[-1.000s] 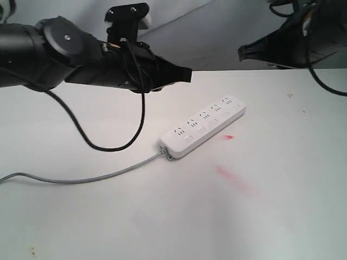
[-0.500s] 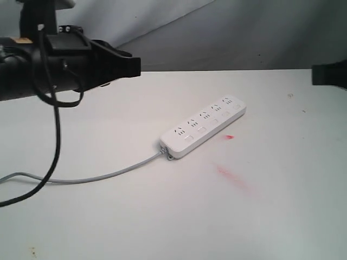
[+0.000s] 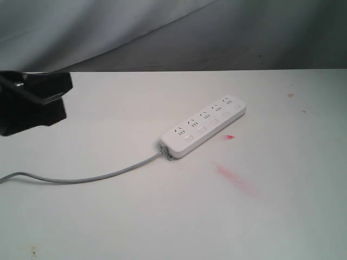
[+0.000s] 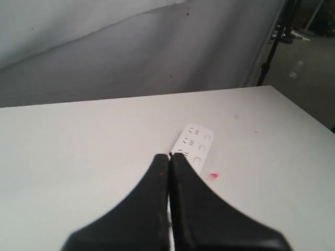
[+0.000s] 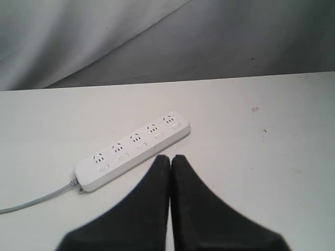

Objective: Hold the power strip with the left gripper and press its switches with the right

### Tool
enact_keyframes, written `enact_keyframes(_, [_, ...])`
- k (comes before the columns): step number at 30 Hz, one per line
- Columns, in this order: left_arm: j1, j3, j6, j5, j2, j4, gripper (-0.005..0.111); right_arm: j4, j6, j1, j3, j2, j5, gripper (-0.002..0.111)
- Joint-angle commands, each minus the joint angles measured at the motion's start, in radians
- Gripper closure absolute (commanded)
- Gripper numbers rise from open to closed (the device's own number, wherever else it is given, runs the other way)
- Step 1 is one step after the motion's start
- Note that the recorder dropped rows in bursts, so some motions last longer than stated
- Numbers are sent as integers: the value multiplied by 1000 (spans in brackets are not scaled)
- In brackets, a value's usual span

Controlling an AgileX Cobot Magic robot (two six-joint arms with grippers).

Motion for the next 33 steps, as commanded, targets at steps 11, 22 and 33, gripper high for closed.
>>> enact_keyframes(11, [-5,327,30,-230,-367,-8,107,-66,44,-6,223,-311,8,108])
enact_keyframes(22, [-5,436,440,-475,-529,-485,107,-148,132,-6,280,-309,-73,108])
enact_keyframes(33, [-5,436,776,-554,-551,-841,107,-178,166,-6,561,-309,-439,108])
